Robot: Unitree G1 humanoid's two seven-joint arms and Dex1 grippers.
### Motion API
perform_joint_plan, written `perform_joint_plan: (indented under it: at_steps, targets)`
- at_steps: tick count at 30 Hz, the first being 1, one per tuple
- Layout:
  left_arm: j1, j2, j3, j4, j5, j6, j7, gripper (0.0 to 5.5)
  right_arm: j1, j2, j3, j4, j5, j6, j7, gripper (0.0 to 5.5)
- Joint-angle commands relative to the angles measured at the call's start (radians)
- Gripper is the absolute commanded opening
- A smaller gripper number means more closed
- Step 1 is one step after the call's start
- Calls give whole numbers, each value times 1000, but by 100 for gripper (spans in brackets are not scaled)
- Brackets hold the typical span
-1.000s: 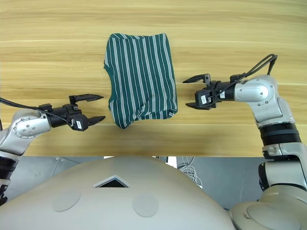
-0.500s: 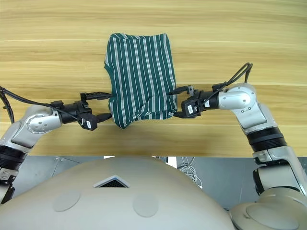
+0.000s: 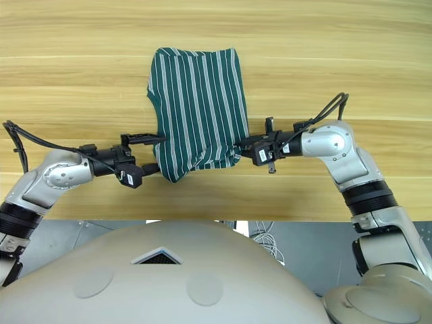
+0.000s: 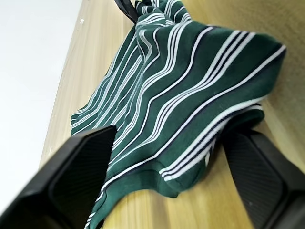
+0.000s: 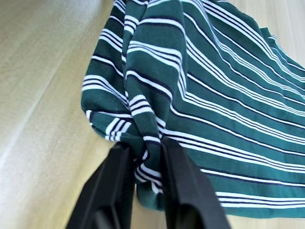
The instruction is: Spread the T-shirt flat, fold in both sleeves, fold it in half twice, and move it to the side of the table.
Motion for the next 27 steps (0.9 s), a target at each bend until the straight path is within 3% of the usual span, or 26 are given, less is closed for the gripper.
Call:
perform_joint_plan:
  at_steps: [1,13,23,27]
  targets:
    - [28,0,-67,74,77,22,-42,310,-7,2,4,-5,2,13,10,34]
    - [-1,-24,-127,178,106,-14,-3,82,0,-4,-8,-37,54,24,33,31]
    - [19,-16,-138,187,-24,-46,-38,0,21,-21,-32,-85,116,62,64,31]
    - [6,26,-56,110,-296,-67,-75,0,59,-69,-87,-144,196,102,90,31]
